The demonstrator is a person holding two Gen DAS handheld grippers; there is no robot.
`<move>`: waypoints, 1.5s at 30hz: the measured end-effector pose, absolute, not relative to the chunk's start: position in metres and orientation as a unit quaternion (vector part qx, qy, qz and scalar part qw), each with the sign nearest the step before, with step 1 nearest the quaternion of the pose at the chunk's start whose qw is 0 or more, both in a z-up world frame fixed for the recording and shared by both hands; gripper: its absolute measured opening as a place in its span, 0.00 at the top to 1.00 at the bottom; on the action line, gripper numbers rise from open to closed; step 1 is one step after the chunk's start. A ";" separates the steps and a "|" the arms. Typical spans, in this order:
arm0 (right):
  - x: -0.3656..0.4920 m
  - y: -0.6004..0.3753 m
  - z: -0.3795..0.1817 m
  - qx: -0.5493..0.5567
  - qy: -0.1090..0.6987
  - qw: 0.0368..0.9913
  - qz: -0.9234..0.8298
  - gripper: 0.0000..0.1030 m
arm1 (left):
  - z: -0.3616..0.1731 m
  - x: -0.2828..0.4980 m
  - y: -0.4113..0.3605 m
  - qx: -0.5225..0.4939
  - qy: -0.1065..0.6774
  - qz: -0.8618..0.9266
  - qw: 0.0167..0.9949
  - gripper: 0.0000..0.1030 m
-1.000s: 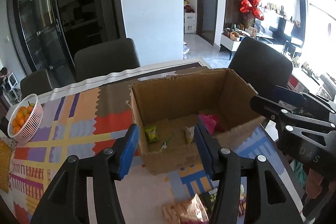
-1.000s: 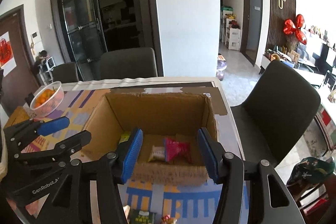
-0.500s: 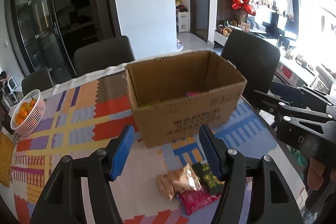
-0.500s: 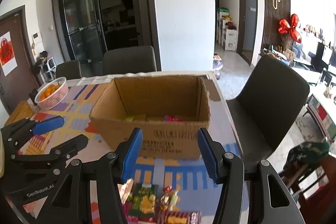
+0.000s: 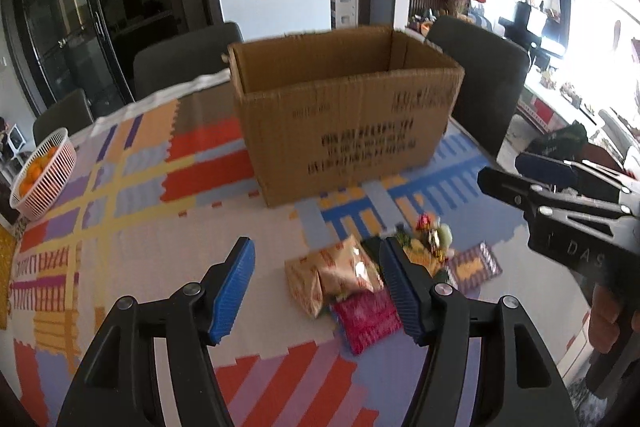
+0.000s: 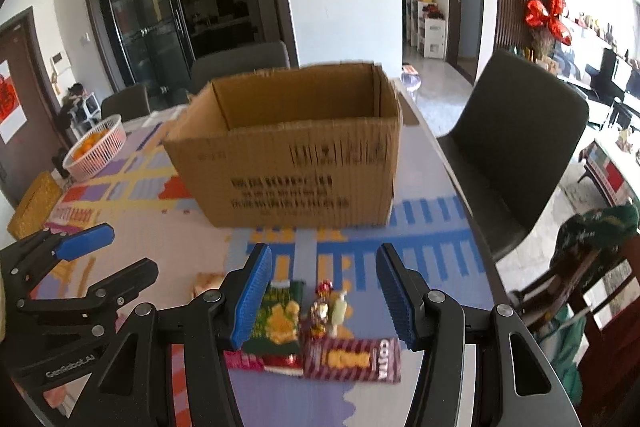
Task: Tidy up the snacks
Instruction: 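Move both tools back toward the remaining snacks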
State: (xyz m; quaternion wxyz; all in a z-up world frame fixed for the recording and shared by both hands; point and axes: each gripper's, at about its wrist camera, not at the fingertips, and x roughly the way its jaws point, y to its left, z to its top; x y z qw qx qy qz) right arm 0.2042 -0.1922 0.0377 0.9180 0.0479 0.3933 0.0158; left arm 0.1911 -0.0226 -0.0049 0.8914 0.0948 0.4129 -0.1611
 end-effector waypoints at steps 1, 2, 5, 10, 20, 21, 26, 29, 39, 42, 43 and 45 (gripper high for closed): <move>0.203 -0.192 0.034 0.048 0.396 0.917 0.015 0.46 | -0.009 0.189 -0.023 0.098 0.418 -0.161 0.889 0.38; 0.202 -0.192 0.031 0.048 0.400 0.915 0.013 0.46 | -0.013 0.188 -0.023 0.100 0.421 -0.162 0.887 0.38; 0.197 -0.191 0.020 0.049 0.413 0.909 0.011 0.46 | -0.024 0.185 -0.022 0.105 0.431 -0.167 0.881 0.38; 0.194 -0.187 0.005 0.045 0.427 0.903 0.006 0.46 | -0.040 0.188 -0.022 0.114 0.446 -0.178 0.870 0.38; 0.199 -0.190 -0.023 0.047 0.458 0.887 -0.017 0.46 | -0.066 0.200 -0.028 0.164 0.466 -0.191 0.848 0.37; 0.199 -0.190 -0.025 0.048 0.461 0.886 -0.018 0.46 | -0.067 0.202 -0.028 0.167 0.466 -0.191 0.848 0.36; 0.204 -0.190 -0.034 0.045 0.469 0.882 -0.019 0.46 | -0.078 0.214 -0.031 0.172 0.477 -0.197 0.839 0.36; 0.208 -0.191 -0.041 0.045 0.478 0.877 -0.020 0.46 | -0.085 0.221 -0.034 0.176 0.484 -0.198 0.834 0.36; 0.214 -0.197 -0.053 0.057 0.489 0.870 -0.024 0.46 | -0.093 0.239 -0.049 0.191 0.485 -0.221 0.824 0.36; 0.216 -0.199 -0.054 0.064 0.491 0.869 -0.021 0.46 | -0.093 0.244 -0.053 0.188 0.483 -0.229 0.824 0.36; 0.217 -0.199 -0.055 0.067 0.491 0.868 -0.020 0.46 | -0.093 0.246 -0.054 0.189 0.483 -0.230 0.824 0.36; 0.218 -0.200 -0.056 0.071 0.493 0.867 -0.020 0.46 | -0.092 0.249 -0.056 0.189 0.480 -0.234 0.825 0.36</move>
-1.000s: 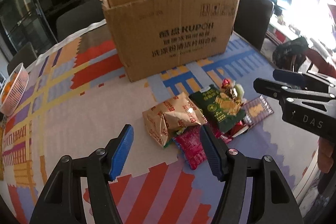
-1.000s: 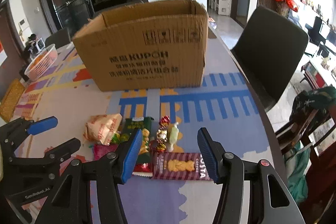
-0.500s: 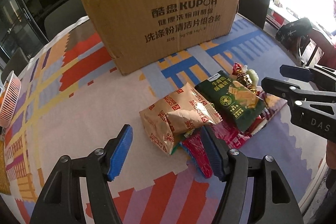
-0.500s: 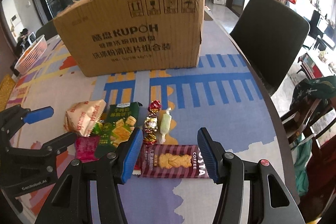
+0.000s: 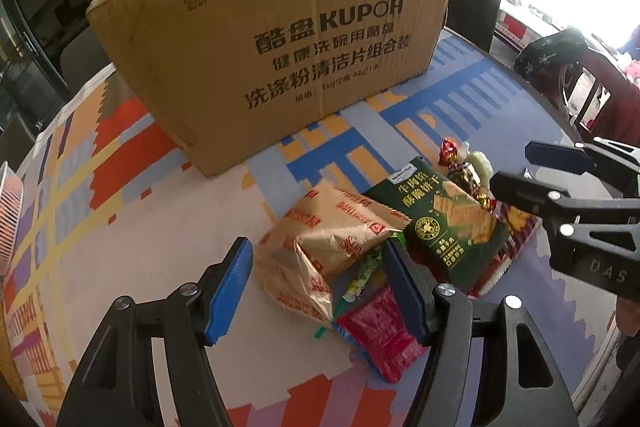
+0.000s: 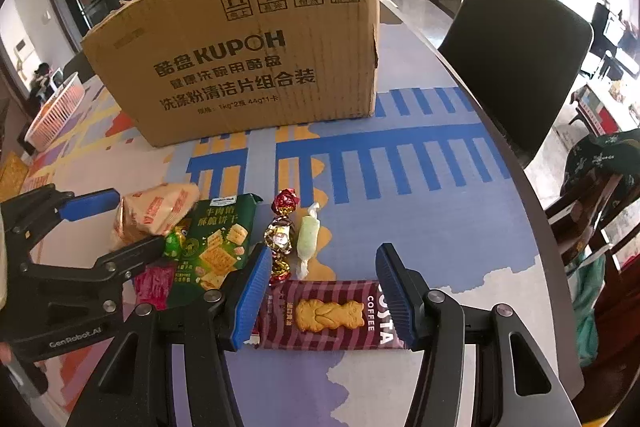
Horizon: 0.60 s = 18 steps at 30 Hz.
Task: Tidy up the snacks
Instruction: 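Move both tools back toward the remaining snacks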
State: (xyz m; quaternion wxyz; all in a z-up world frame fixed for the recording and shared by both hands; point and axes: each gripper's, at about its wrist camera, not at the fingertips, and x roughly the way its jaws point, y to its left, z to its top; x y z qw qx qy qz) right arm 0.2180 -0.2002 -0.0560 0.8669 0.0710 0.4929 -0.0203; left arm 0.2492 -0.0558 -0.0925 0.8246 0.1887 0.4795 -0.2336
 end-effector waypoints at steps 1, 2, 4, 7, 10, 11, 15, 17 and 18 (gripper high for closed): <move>0.219 -0.201 -0.056 0.073 0.493 0.866 -0.020 0.46 | -0.092 0.251 -0.057 0.189 0.479 -0.235 0.824 0.36; 0.219 -0.201 -0.057 0.075 0.494 0.866 -0.020 0.46 | -0.092 0.252 -0.058 0.190 0.479 -0.237 0.823 0.36; 0.220 -0.200 -0.056 0.075 0.494 0.866 -0.019 0.46 | -0.093 0.256 -0.059 0.190 0.477 -0.244 0.822 0.35; 0.222 -0.198 -0.056 0.070 0.493 0.867 -0.018 0.46 | -0.093 0.263 -0.060 0.185 0.479 -0.250 0.821 0.35; 0.225 -0.198 -0.056 0.068 0.493 0.867 -0.020 0.46 | -0.092 0.269 -0.060 0.186 0.481 -0.250 0.820 0.35; 0.225 -0.198 -0.056 0.065 0.493 0.868 -0.021 0.46 | -0.092 0.269 -0.060 0.190 0.480 -0.249 0.819 0.35; 0.227 -0.196 -0.059 0.056 0.495 0.867 -0.024 0.47 | -0.092 0.273 -0.056 0.190 0.478 -0.241 0.823 0.35; 0.229 -0.196 -0.061 0.054 0.496 0.866 -0.025 0.49 | -0.093 0.275 -0.054 0.179 0.480 -0.242 0.824 0.35; 0.229 -0.196 -0.062 0.053 0.497 0.866 -0.025 0.52 | -0.093 0.276 -0.053 0.175 0.482 -0.242 0.824 0.35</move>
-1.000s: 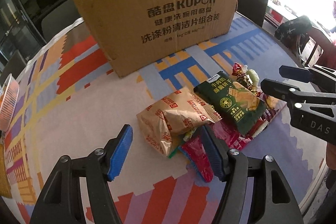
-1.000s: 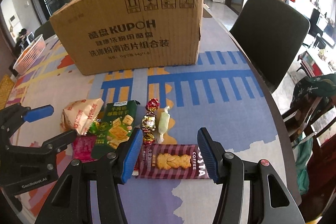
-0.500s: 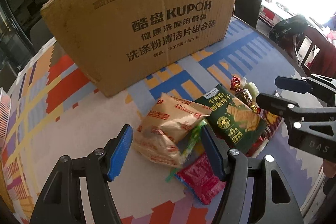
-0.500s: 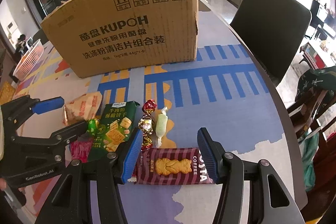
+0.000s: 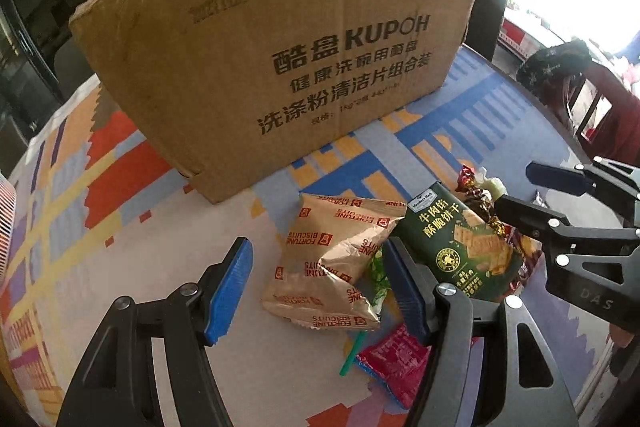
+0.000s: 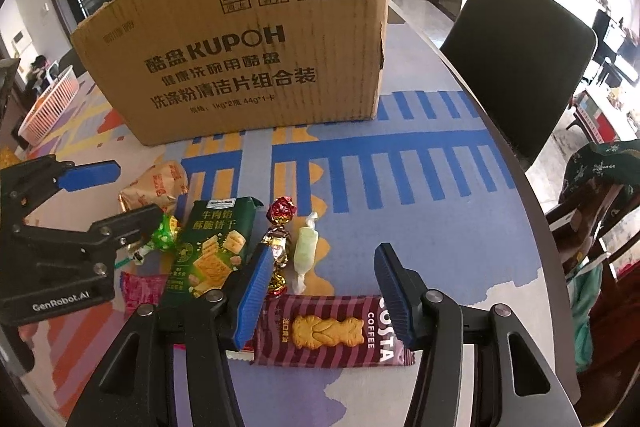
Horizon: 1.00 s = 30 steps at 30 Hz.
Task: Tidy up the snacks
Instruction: 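Move both tools back toward the remaining snacks, then grasp the gold-wrapped candy with the right tool while the left tool grasps the beige FORTUNE biscuit bag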
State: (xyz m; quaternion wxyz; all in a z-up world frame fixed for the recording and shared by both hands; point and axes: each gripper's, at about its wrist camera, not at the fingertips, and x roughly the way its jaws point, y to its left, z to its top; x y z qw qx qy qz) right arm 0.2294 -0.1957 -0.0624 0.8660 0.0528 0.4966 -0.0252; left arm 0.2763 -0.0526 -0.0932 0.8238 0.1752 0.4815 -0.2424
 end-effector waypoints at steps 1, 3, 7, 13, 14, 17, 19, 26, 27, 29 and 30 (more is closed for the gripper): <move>0.230 -0.196 -0.063 0.052 0.497 0.866 -0.025 0.52 | -0.094 0.277 -0.052 0.172 0.482 -0.244 0.824 0.35; 0.231 -0.196 -0.063 0.052 0.495 0.867 -0.027 0.55 | -0.094 0.277 -0.051 0.166 0.484 -0.246 0.823 0.35; 0.231 -0.197 -0.062 0.045 0.491 0.869 -0.035 0.58 | -0.094 0.278 -0.048 0.154 0.490 -0.256 0.819 0.42; 0.237 -0.198 -0.067 0.054 0.497 0.865 -0.026 0.63 | -0.096 0.286 -0.047 0.126 0.504 -0.260 0.814 0.42; 0.239 -0.198 -0.067 0.053 0.497 0.866 -0.024 0.66 | -0.097 0.288 -0.045 0.120 0.507 -0.259 0.813 0.42; 0.244 -0.196 -0.071 0.050 0.506 0.861 -0.019 0.78 | -0.097 0.291 -0.042 0.117 0.511 -0.253 0.813 0.42; 0.247 -0.195 -0.072 0.050 0.511 0.858 -0.019 0.81 | -0.097 0.293 -0.039 0.121 0.511 -0.245 0.815 0.45; 0.251 -0.177 -0.058 0.034 0.489 0.872 -0.003 0.88 | -0.103 0.297 -0.031 0.089 0.527 -0.245 0.809 0.62; 0.252 -0.175 -0.057 0.034 0.487 0.873 0.001 0.90 | -0.102 0.296 -0.029 0.085 0.526 -0.242 0.811 0.62; 0.252 -0.174 -0.055 0.033 0.485 0.874 0.004 0.90 | -0.099 0.295 -0.026 0.082 0.519 -0.235 0.818 0.63; 0.252 -0.173 -0.053 0.036 0.483 0.875 0.008 0.90 | -0.097 0.294 -0.025 0.082 0.515 -0.231 0.822 0.63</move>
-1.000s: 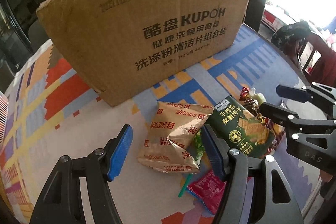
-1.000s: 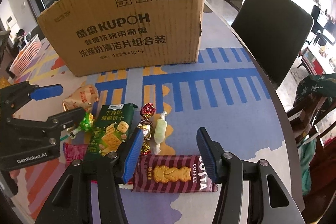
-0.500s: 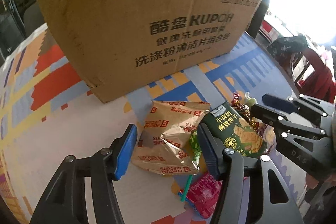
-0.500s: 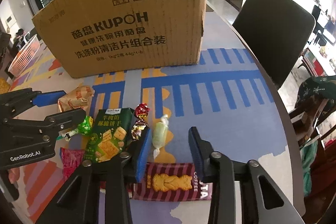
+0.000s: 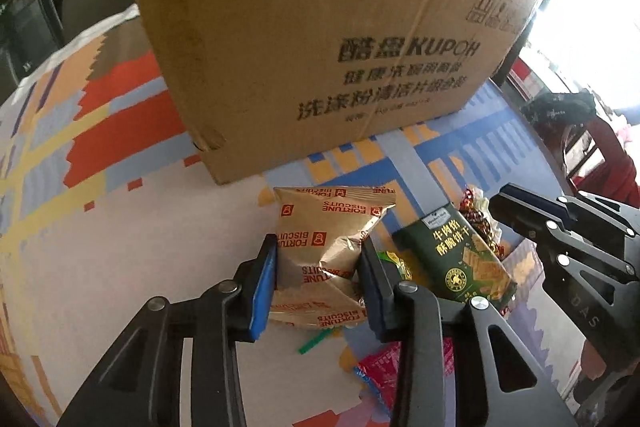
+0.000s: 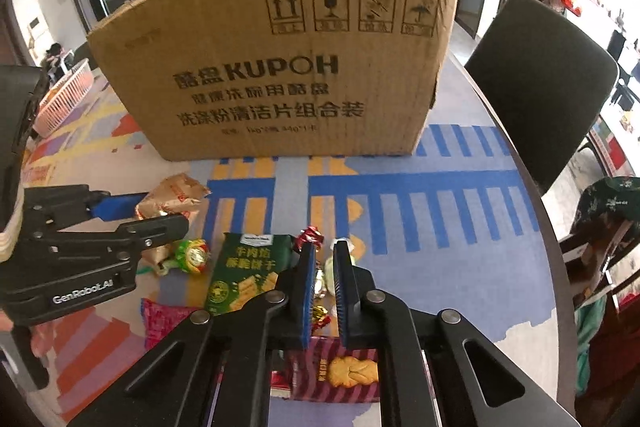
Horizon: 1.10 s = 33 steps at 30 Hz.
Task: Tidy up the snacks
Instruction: 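Grasp the gold-wrapped candy with the right tool while the left tool grasps the beige FORTUNE biscuit bag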
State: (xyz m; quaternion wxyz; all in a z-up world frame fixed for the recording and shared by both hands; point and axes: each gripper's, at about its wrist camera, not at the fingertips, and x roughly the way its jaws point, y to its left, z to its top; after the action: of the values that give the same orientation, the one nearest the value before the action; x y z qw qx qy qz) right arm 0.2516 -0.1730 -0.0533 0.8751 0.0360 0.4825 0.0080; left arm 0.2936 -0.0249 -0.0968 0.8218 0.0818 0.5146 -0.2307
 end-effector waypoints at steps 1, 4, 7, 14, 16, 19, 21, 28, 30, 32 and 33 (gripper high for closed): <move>0.250 -0.174 -0.052 0.035 0.480 0.876 0.009 0.90 | -0.095 0.292 -0.025 0.080 0.511 -0.227 0.825 0.64; 0.248 -0.174 -0.048 0.036 0.473 0.880 0.011 0.91 | -0.085 0.286 -0.023 0.070 0.496 -0.224 0.836 0.64; 0.244 -0.178 -0.043 0.045 0.469 0.882 0.015 0.91 | -0.074 0.278 -0.024 0.065 0.484 -0.220 0.844 0.64; 0.234 -0.186 -0.024 0.067 0.446 0.892 0.034 0.91 | -0.048 0.263 -0.031 0.041 0.465 -0.221 0.856 0.64; 0.231 -0.186 -0.017 0.071 0.440 0.894 0.038 0.91 | -0.040 0.259 -0.032 0.039 0.458 -0.219 0.861 0.64; 0.226 -0.187 -0.004 0.077 0.429 0.899 0.049 0.91 | -0.027 0.254 -0.034 0.032 0.450 -0.220 0.865 0.64; 0.224 -0.188 0.003 0.078 0.423 0.901 0.052 0.91 | -0.019 0.252 -0.036 0.032 0.442 -0.220 0.869 0.64; 0.224 -0.200 0.005 0.087 0.429 0.898 0.047 0.91 | -0.014 0.246 -0.047 0.044 0.439 -0.206 0.874 0.63; 0.224 -0.205 -0.004 0.090 0.440 0.892 0.047 0.91 | -0.018 0.242 -0.053 0.053 0.440 -0.201 0.874 0.63; 0.224 -0.208 -0.014 0.090 0.456 0.884 0.049 0.91 | -0.023 0.239 -0.058 0.058 0.442 -0.201 0.872 0.63; 0.223 -0.211 -0.019 0.098 0.462 0.880 0.047 0.90 | -0.026 0.237 -0.061 0.059 0.445 -0.203 0.870 0.63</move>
State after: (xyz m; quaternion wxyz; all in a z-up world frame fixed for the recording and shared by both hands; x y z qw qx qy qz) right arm 0.2233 -0.2114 -0.0194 0.8803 0.0977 0.4619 0.0466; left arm 0.2367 -0.0605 -0.0261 0.8701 0.0595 0.4452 -0.2030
